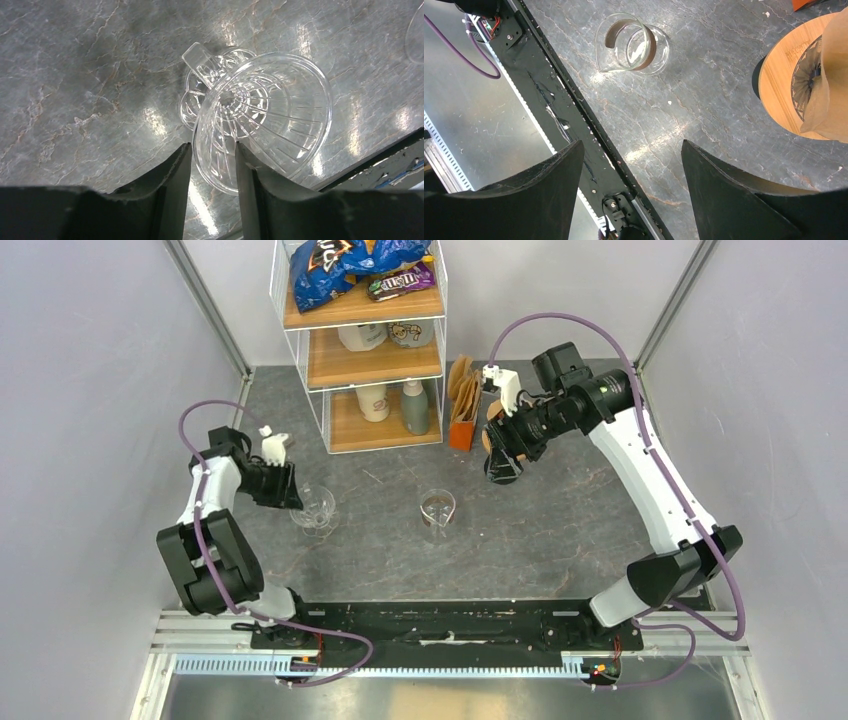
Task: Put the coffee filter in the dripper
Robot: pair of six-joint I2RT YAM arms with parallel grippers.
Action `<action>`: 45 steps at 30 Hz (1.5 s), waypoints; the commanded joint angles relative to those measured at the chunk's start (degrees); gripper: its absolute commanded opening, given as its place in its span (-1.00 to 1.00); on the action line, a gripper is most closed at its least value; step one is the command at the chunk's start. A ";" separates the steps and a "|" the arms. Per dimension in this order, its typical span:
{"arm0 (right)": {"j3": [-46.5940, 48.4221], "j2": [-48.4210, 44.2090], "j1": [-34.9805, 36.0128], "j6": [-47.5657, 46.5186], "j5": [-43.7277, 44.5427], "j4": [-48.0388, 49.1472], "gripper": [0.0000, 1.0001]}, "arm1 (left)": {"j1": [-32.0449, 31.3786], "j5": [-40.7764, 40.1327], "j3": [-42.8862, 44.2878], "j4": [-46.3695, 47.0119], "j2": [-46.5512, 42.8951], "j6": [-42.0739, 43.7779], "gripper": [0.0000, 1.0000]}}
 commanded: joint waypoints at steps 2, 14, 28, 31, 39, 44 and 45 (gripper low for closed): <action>2.01 -0.09 -0.18 -0.33 0.45 -1.03 0.59 | -1.83 -1.15 -1.52 5.50 1.30 -6.46 -0.33; 1.39 -2.72 -0.27 1.50 2.53 -1.41 0.60 | -10.57 2.95 16.50 -15.74 -8.54 -19.69 -0.96; 0.25 -6.64 -5.69 3.48 5.81 0.05 0.70 | -39.77 6.42 30.96 -3.93 -11.25 -59.96 -0.96; 0.73 -6.97 -6.50 3.30 7.01 0.09 0.71 | -44.70 2.45 31.70 -3.14 -8.78 -64.61 -0.96; -0.17 -8.04 -7.18 3.30 7.21 -0.17 0.73 | -51.06 -5.61 28.91 -0.68 -4.97 -68.10 -0.96; -0.58 -8.43 -7.26 2.80 6.34 -0.32 0.74 | -53.65 -6.06 27.18 2.73 -2.56 -67.69 -0.96; -0.65 -8.53 -7.27 2.62 6.26 -0.31 0.74 | -53.68 -6.55 26.78 3.02 -2.33 -67.43 -0.96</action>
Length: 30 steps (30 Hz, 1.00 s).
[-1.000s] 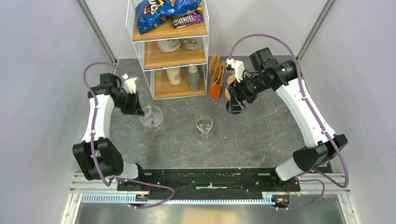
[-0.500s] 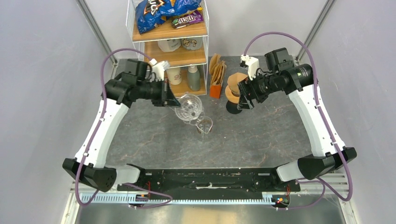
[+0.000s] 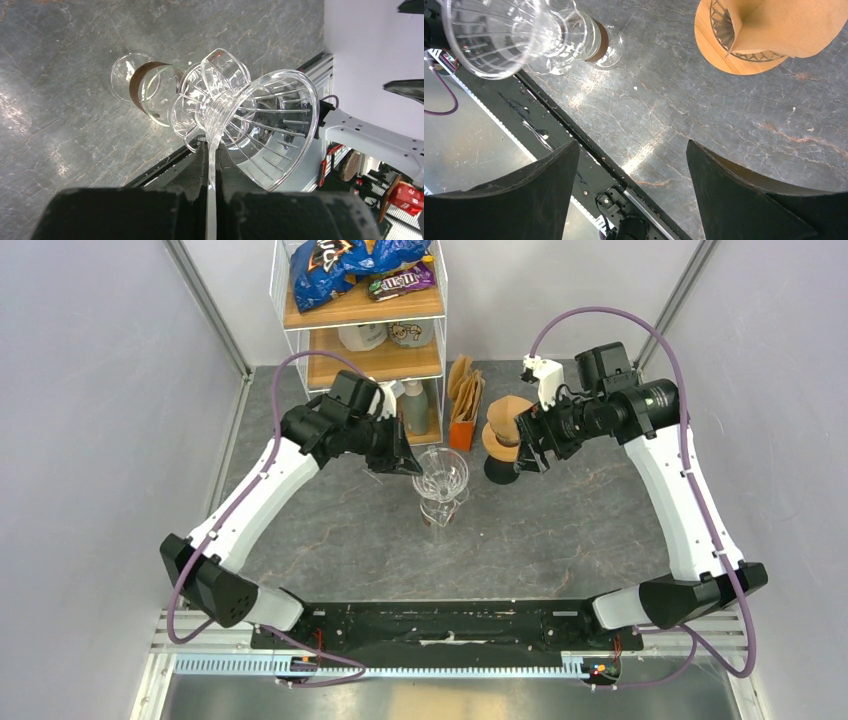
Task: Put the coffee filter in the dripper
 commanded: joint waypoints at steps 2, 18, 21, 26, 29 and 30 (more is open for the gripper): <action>0.14 -2.01 -0.31 -0.34 -0.78 0.97 0.73 | -1.10 -2.87 -2.27 5.21 1.51 -1.71 -0.96; -0.83 -2.34 -0.30 -0.79 -2.50 0.91 0.74 | -1.08 -2.53 -9.08 6.49 1.00 -0.21 -0.96; -1.07 -2.46 -0.30 -0.79 -2.85 0.91 0.74 | -1.08 -2.41 -9.07 7.13 0.98 -0.08 -0.96; -1.31 -2.46 -0.35 -0.79 -3.25 0.66 0.74 | -1.08 -2.10 -8.49 7.49 0.82 -0.08 -0.96; -1.22 -2.29 -0.30 -1.00 -3.34 0.69 0.74 | -1.08 -2.61 -8.65 6.68 1.06 0.50 -0.96; -1.09 -2.24 -0.32 -1.11 -3.26 0.61 0.74 | -1.03 -2.76 -8.74 6.47 0.94 0.67 -0.96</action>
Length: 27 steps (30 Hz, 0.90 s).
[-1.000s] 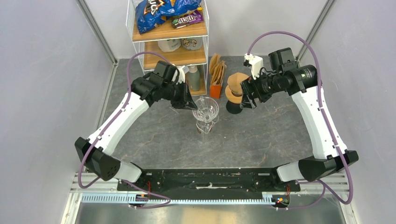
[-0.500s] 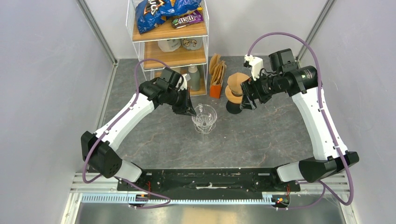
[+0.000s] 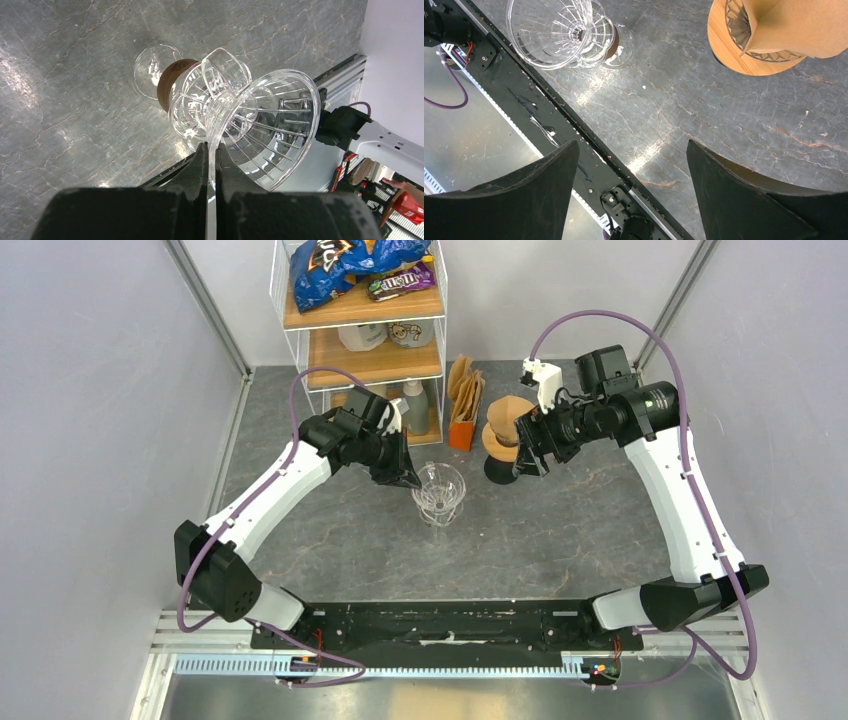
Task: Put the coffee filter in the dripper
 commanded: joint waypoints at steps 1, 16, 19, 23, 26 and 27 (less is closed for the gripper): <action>0.27 -1.28 -0.26 -0.83 -1.00 0.65 0.74 | 0.08 0.02 -0.05 1.10 -1.53 0.98 -0.96; 1.89 -0.23 -0.30 -0.13 -1.31 0.79 0.75 | 0.17 2.21 3.11 1.27 -3.58 1.93 0.31; 4.68 0.79 -0.27 2.32 -1.39 2.28 0.75 | 1.27 2.74 6.77 1.57 -6.36 3.40 0.65; 12.01 5.77 -0.65 8.19 1.26 5.23 0.74 | 7.71 5.21 9.88 2.75 -10.64 4.65 0.83; 18.77 11.00 -0.70 14.07 8.10 9.31 0.72 | 14.11 5.35 11.19 1.67 -12.15 6.47 0.85; 20.83 13.15 -0.65 16.26 10.45 10.93 0.70 | 15.59 4.70 11.41 0.99 -12.41 7.14 0.86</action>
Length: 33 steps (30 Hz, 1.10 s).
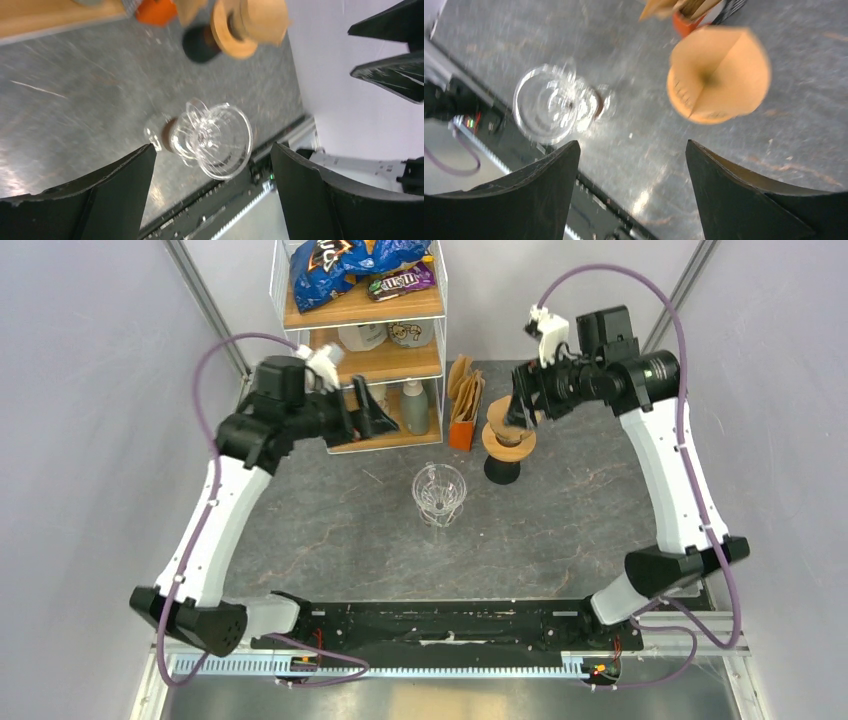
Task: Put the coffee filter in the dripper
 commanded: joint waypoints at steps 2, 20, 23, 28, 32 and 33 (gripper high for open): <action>11.80 9.65 -0.46 13.63 11.85 10.69 0.64 | 8.71 -0.41 2.47 -0.31 -3.79 4.88 0.87; 21.62 28.32 4.24 22.83 19.49 15.10 -0.16 | 11.54 -5.37 -6.10 2.85 -11.63 2.88 0.91; 22.05 29.25 5.24 22.92 19.54 15.28 -0.25 | 11.56 -5.50 -6.10 2.83 -11.64 2.72 0.91; 22.08 30.48 6.45 23.27 20.93 15.31 -0.26 | 11.56 -5.63 -6.09 2.94 -11.93 2.47 0.92; 23.00 31.75 6.63 23.41 21.43 15.30 -0.27 | 11.56 -5.61 -6.09 2.95 -12.11 2.35 0.92; 23.19 32.04 6.68 23.48 21.55 15.31 -0.29 | 11.56 -5.63 -6.13 2.95 -12.19 2.34 0.93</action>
